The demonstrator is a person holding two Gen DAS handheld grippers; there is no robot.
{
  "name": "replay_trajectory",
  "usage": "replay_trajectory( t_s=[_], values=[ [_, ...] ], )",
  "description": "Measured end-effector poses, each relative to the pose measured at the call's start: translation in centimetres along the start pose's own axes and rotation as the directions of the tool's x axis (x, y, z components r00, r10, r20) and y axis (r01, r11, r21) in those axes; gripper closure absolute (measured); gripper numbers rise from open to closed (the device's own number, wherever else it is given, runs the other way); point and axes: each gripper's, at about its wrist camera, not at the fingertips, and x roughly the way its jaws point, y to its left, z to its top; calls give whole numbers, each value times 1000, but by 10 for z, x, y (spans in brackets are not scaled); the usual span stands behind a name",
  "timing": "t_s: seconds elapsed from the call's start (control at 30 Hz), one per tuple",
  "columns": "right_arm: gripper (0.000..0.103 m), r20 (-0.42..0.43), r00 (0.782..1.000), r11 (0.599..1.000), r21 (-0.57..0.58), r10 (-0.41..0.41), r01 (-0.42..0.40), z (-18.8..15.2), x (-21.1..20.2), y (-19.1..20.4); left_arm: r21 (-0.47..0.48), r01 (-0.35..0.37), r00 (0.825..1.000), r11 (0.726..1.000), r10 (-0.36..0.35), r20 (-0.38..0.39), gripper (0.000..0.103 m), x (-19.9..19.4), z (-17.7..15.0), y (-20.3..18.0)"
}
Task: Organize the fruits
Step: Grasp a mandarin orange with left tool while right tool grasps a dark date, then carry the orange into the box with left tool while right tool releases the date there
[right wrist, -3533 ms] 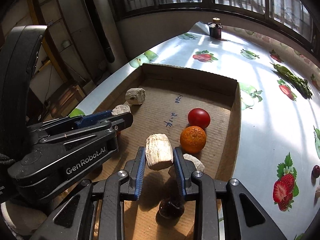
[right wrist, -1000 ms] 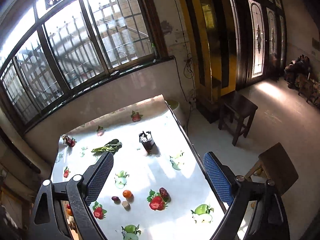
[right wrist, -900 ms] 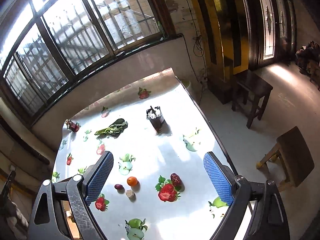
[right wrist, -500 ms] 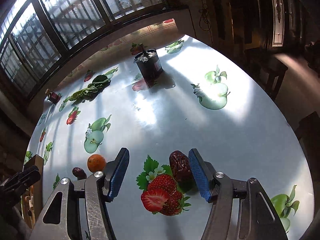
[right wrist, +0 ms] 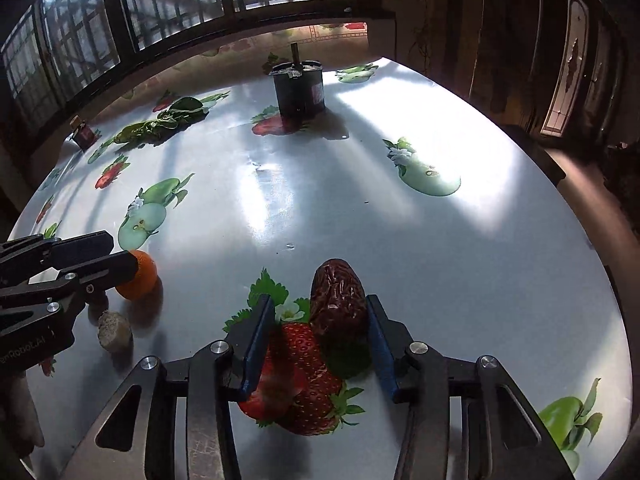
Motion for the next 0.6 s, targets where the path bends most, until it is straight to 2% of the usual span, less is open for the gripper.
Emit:
replay_trajectory(
  t_s=[0.1,0.23,0.3,0.33,0.43,0.6],
  values=[
    [57,0,1000,1000,7,8,-8,1,0,-1,-1,26,1000,1000,-26,-8,64,6,-2,-1],
    [58,2,1000,1000,9,0,0,1,0,-1,39,-22,1000,999,22,-1,70,6,-8,-10],
    [67,4,1000,1000,15,-2,2,2,0,-2,18,-24,1000,1000,24,-7,70,3,-7,-8],
    [68,6,1000,1000,23,3,-3,2,0,-3,4,-20,1000,1000,20,-3,70,-1,-7,-6],
    [73,8,1000,998,51,19,-19,2,-1,-9,-28,-17,1000,999,18,25,71,-21,-8,-1],
    [74,13,999,994,92,53,-54,3,-2,-15,-112,12,996,994,-1,92,70,-71,-24,17]
  ],
)
